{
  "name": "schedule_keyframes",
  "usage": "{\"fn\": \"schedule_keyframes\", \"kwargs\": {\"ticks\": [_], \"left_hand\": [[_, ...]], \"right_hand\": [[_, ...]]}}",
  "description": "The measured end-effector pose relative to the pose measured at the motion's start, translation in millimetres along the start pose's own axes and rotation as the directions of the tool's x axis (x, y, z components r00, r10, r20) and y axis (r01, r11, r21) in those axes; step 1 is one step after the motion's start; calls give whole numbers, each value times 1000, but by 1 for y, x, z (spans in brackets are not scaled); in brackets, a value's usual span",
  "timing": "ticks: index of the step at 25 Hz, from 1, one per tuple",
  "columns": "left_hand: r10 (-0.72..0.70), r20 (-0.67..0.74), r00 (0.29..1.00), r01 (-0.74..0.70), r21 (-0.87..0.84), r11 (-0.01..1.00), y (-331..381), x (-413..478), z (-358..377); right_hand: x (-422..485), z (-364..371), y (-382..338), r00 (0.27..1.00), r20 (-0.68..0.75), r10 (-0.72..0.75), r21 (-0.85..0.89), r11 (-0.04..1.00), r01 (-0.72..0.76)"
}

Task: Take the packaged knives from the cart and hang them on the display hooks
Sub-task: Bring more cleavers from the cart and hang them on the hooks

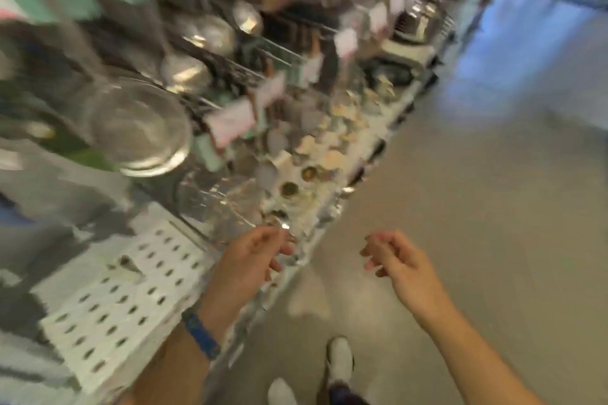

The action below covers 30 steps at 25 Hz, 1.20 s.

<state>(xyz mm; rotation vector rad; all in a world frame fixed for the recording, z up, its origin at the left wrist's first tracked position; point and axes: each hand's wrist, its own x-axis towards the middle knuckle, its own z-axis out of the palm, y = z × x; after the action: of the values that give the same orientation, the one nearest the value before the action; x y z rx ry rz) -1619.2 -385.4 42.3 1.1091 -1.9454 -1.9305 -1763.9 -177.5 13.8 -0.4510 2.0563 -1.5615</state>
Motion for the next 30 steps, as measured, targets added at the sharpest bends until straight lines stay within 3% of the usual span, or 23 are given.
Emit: {"fn": "schedule_keyframes", "kwargs": {"ticks": [4, 9, 14, 21, 25, 30], "left_hand": [[-178, 192, 965, 146, 167, 975, -74, 13, 76], [-279, 336, 899, 111, 441, 891, -129, -29, 150], [-306, 557, 772, -71, 554, 830, -135, -114, 276], [-334, 812, 478, -408, 542, 735, -163, -268, 458], [-433, 854, 288, -578, 516, 633, -183, -331, 514], [-542, 826, 156, -699, 479, 530, -205, -378, 578]], "right_hand": [[-87, -74, 112, 903, -204, 378, 79, 926, -370], [-229, -143, 190, 698, -420, 580, 304, 814, -494], [-370, -189, 234, 516, -562, 646, 499, 763, -412], [-556, -231, 297, 204, -674, 710, 681, 704, -201], [-625, -223, 320, 42, -653, 756, 751, 654, -86], [-657, -207, 343, -112, -564, 818, 821, 570, 25]]}}
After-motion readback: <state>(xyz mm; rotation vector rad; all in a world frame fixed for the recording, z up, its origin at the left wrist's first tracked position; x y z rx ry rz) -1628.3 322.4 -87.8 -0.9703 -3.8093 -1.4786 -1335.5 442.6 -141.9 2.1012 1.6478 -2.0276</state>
